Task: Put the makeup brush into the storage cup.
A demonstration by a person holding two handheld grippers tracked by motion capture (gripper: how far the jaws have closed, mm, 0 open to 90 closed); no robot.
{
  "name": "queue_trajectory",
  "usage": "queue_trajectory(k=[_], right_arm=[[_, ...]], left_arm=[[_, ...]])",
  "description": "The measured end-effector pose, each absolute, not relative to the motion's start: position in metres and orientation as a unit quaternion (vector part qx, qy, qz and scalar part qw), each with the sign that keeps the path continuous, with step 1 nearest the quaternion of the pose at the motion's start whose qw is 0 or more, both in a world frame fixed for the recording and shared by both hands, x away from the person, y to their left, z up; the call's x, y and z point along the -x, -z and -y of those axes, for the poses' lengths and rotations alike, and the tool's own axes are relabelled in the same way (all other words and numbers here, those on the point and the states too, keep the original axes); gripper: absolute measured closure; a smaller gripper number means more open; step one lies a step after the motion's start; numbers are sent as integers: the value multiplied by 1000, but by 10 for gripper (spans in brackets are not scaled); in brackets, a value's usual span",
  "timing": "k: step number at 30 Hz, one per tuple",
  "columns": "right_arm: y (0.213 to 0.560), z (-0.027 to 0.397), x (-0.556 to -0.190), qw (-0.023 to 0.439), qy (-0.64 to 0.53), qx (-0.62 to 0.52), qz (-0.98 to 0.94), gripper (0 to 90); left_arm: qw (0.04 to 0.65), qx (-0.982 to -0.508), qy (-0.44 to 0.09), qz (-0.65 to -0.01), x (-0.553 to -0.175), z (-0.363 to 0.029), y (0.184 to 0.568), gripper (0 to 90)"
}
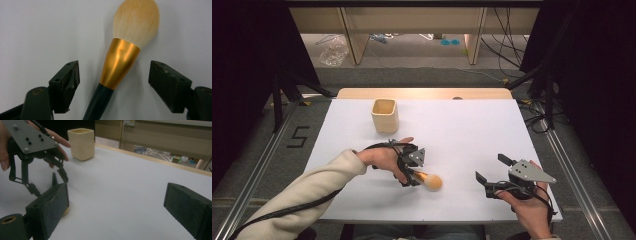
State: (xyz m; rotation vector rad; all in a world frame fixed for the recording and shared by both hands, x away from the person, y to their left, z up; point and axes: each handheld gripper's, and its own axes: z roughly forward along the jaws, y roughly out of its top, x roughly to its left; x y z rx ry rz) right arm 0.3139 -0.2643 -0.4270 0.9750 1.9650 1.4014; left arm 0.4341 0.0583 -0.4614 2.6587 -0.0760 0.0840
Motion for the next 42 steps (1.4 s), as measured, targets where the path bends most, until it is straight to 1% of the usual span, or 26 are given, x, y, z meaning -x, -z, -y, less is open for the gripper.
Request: queue_trajectory(k=[2,15,22,26,31,42], right_arm=[[427,264,-314,261,-525,-358,-726,75],[428,263,-314,265,-522,-360,-726,84],[428,263,-314,263,-522,-359,-728,99],[429,262,-315,259,-529,-357,-725,101],[429,262,-315,259,-530,-357,-725,101],[429,262,-315,257,-529,-357,-726,107]], left_arm=[[234,-971,-29,31,-434,-57,461,266],[215,-975,-14,52,-435,-56,464,321],[209,-977,-14,52,-436,-56,465,351],[199,-978,-18,51,-436,-56,465,379],[190,-981,-8,49,-435,-56,465,426],[175,-983,-5,61,-433,-53,463,485]])
